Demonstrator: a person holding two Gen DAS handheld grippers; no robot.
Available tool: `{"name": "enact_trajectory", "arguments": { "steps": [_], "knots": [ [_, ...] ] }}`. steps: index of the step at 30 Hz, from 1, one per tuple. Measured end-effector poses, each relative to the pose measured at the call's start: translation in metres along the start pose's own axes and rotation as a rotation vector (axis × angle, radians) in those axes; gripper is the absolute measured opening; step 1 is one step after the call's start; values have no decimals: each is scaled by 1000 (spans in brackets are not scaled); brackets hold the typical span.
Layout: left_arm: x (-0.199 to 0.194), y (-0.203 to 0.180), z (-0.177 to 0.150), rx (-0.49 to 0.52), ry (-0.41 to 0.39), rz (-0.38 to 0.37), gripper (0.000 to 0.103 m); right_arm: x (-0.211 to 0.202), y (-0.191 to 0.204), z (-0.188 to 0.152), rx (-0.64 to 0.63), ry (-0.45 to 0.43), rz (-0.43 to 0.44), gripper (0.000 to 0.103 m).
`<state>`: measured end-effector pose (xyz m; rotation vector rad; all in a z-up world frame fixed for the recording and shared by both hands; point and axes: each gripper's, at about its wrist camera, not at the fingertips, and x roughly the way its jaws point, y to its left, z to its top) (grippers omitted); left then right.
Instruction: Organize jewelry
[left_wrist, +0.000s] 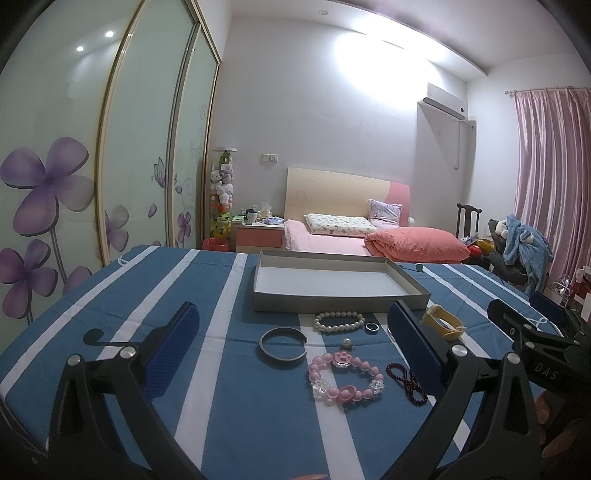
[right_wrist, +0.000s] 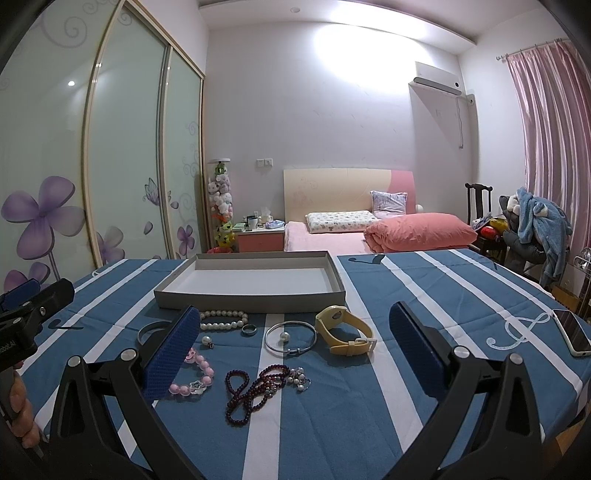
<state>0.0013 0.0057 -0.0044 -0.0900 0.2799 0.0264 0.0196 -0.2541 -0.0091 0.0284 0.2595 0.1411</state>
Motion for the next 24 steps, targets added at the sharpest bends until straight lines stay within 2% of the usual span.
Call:
{"name": "enact_trajectory", "arguments": {
  "steps": [6,13,19,24],
  "knots": [
    [0,0,0,0,1,0,99,0,-1,0,1,1,1,101],
    [4,-2,-3,-1,19,8,99,14,-13,-19,9,32,-6,101],
    [32,2,-2,22,112,36,99,54,-36,-15,6,183,-59,101],
    [72,9,-1,17,259,27,99,99,-50,-11,-16,330,-71,101]
  ]
}}
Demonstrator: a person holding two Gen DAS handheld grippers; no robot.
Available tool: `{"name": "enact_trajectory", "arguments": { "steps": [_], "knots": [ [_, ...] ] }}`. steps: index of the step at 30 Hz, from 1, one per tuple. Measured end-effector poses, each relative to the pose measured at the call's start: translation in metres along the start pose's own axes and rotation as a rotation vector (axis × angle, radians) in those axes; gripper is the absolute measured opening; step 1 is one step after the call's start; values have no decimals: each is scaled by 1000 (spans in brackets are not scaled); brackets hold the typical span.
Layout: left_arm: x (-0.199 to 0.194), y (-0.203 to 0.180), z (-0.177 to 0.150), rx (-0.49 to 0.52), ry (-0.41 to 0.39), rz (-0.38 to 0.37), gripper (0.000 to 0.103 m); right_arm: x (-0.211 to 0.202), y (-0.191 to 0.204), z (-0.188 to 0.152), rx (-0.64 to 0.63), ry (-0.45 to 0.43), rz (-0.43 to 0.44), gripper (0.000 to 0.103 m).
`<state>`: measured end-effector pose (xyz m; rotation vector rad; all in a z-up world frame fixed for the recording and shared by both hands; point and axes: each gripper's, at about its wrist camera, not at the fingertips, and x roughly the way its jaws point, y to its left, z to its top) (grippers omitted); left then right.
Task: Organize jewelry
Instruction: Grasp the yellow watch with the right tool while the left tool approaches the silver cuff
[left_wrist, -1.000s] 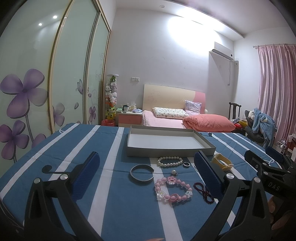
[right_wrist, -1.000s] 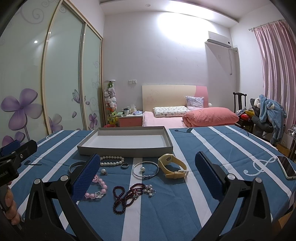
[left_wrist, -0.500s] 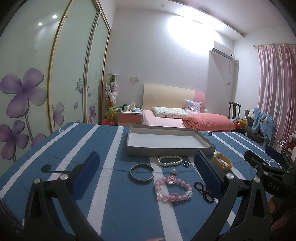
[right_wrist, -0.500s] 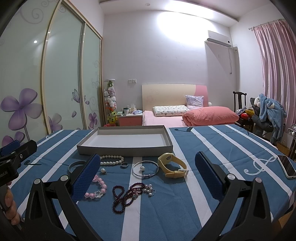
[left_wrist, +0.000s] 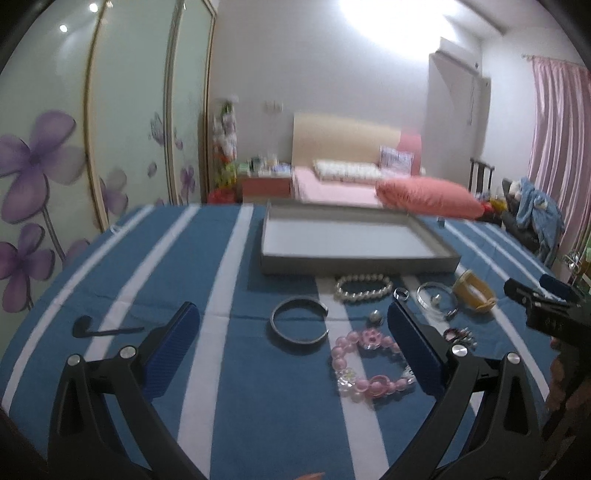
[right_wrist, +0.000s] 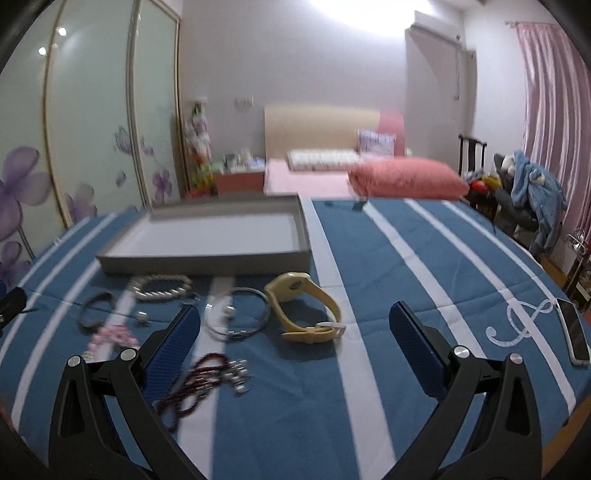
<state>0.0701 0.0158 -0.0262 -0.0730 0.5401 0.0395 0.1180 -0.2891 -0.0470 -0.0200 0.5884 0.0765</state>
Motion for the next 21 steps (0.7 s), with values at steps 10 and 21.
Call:
{"name": "enact_trajectory", "arguments": {
  "steps": [10,21],
  "knots": [
    [60,4,6,36,178,9,99,64,-6,10,-40,225,-5,101],
    [97,2,3,59,281,8,99,68,-8,5,3,255,42,40]
  ]
}}
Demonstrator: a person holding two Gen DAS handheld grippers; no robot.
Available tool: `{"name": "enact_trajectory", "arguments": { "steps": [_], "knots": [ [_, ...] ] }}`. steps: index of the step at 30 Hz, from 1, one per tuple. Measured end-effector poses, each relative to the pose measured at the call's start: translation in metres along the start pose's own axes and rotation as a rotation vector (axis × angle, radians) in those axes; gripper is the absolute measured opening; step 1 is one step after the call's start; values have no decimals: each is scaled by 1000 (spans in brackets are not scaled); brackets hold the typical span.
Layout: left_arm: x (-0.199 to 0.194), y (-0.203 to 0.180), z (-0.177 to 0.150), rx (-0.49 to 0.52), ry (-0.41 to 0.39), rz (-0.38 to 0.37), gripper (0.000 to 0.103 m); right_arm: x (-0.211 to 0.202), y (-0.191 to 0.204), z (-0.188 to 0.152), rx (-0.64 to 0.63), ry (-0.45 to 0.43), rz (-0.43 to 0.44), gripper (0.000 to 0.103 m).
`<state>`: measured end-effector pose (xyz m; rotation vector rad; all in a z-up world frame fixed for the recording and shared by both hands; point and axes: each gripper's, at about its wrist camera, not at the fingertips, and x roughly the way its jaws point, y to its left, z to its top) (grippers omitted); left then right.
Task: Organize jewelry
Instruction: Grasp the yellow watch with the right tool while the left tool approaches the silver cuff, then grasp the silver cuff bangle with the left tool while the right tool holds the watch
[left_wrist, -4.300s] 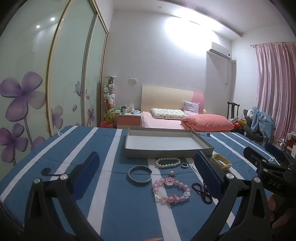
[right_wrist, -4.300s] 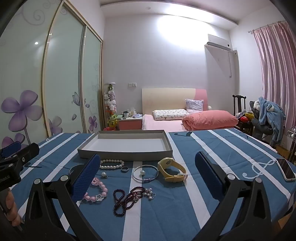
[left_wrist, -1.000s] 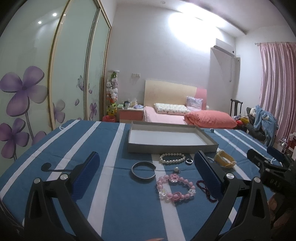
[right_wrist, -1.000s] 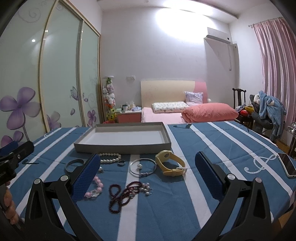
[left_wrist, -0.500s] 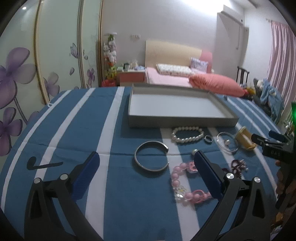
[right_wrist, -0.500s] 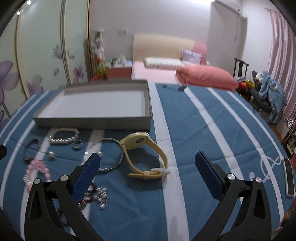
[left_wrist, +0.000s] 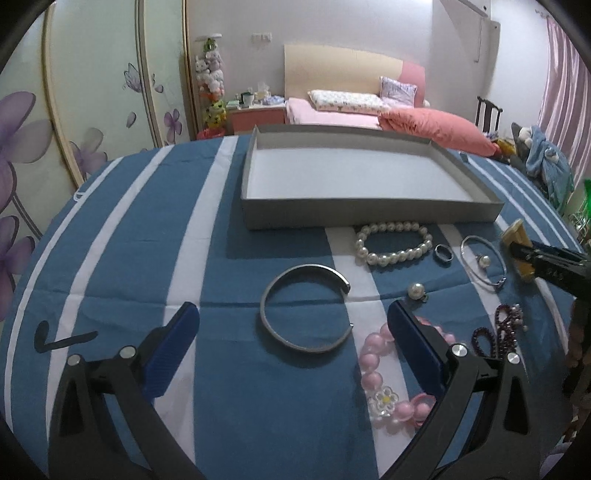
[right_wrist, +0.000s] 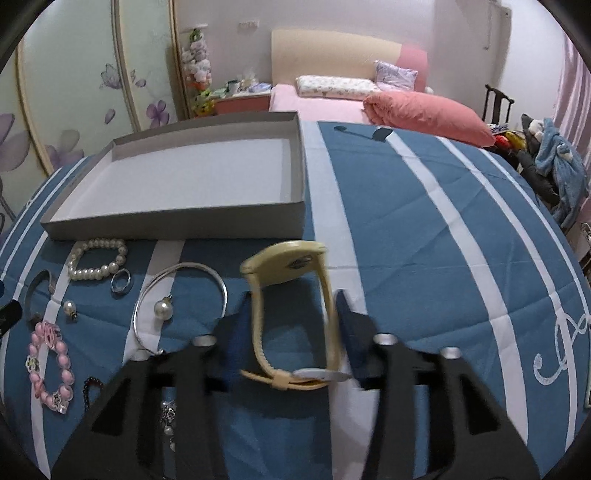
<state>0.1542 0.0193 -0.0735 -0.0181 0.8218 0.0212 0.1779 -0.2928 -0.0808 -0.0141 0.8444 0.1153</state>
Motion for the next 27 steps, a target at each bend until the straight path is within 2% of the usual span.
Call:
{"name": "enact_trajectory", "arguments": {
  "steps": [4,14,15,17,19,27],
  "knots": [
    [11,-2,3,28,39,14,99,-1,-1,2,14,-5,11,39],
    [17,1,0,91,59,-1,99,7,-5,15,39,-2,23,40],
    [17,2,0,95,57,-1,98,7,-5,15,40,-2,23,40],
    [18,4,1,96,60,-10,86,7,-6,15,40,-2,22,41],
    [20,3,1,96,73,-23,80,7,-6,16,41,-2,22,41],
    [26,-1,1,106,105,-34,80,8,-8,15,46,-4,25,42]
  ]
}}
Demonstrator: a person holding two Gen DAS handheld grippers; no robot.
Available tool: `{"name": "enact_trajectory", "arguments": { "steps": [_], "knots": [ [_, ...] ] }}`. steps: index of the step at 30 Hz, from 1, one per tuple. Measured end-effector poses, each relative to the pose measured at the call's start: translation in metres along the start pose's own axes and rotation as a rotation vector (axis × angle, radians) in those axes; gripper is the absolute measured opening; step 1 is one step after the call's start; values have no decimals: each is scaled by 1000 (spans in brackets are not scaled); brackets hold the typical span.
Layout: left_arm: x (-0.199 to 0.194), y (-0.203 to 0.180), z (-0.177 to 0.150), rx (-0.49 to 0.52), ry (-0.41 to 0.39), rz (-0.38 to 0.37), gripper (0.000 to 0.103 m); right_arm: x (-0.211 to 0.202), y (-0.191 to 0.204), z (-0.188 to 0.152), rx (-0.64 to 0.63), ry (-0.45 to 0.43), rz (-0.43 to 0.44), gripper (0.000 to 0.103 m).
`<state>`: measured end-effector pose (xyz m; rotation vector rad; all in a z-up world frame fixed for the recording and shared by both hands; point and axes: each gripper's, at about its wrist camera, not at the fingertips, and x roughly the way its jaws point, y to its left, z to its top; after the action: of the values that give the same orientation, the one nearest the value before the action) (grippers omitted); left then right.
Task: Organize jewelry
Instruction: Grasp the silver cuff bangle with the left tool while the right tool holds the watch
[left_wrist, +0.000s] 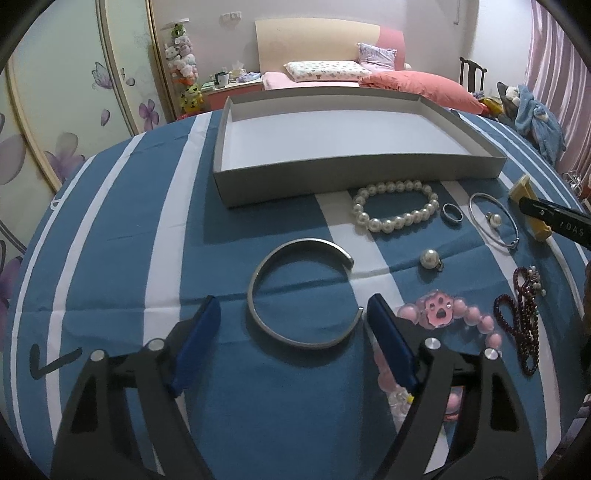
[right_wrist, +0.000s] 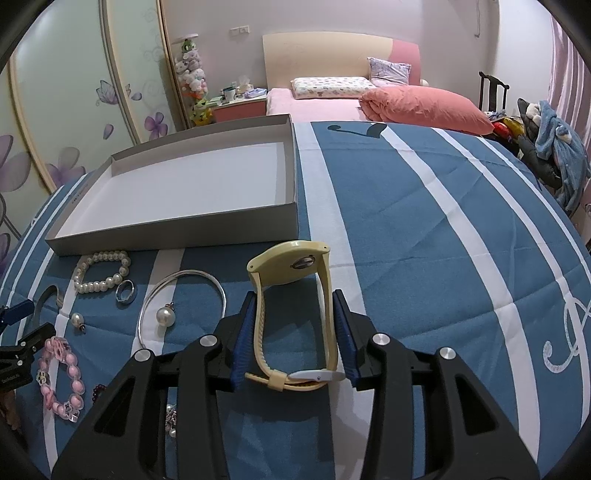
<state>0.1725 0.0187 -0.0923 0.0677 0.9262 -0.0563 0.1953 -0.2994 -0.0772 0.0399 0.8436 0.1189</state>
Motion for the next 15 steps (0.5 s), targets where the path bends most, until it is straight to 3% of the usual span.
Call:
{"name": "enact_trajectory", "arguments": {
  "steps": [3,6,15],
  "knots": [
    [1,3,1,-14,2,-13,78,0,0,0,0,0,2,42],
    [-2,0,0,3,-12,-26,60,1,2,0,-1,0,4,42],
    [-1,0,0,-2,-14,-30,60,0,9,-4,-6,-1,17,42]
  ]
}}
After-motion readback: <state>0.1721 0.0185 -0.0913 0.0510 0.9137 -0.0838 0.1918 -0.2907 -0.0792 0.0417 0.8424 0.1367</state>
